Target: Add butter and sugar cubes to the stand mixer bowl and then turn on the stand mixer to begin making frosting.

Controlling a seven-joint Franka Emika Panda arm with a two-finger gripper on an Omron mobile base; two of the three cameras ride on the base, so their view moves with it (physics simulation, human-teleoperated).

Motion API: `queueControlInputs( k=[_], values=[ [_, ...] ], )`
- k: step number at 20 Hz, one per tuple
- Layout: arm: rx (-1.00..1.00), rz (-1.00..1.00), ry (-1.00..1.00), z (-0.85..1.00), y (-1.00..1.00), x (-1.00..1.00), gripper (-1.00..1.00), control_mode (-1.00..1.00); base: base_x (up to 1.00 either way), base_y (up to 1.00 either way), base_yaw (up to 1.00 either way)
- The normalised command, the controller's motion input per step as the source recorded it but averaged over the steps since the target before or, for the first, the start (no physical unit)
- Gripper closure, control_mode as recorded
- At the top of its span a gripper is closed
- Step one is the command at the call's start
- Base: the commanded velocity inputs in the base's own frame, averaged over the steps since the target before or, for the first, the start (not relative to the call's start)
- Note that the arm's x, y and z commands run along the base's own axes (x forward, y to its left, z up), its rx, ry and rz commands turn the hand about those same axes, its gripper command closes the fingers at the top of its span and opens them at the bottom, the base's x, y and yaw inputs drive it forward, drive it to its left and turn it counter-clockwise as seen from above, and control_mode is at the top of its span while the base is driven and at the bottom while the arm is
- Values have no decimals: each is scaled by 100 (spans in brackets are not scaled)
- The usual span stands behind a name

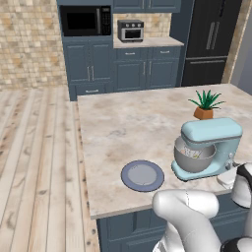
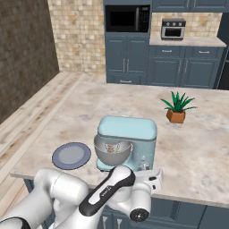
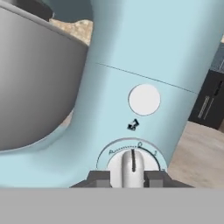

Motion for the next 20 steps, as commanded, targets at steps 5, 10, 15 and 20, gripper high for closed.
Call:
queueControlInputs(
  k=[5, 10, 15, 20],
  values=[
    [19, -3, 0, -1, 18, 1, 100, -100, 0, 0, 0],
    [18, -3, 0, 0, 11, 4, 100, -100, 0, 0, 0],
    [10, -3, 3, 0, 9, 8, 100, -100, 0, 0, 0],
    [9, -3, 4, 3, 3, 4, 100, -100, 0, 0, 0]
  ],
)
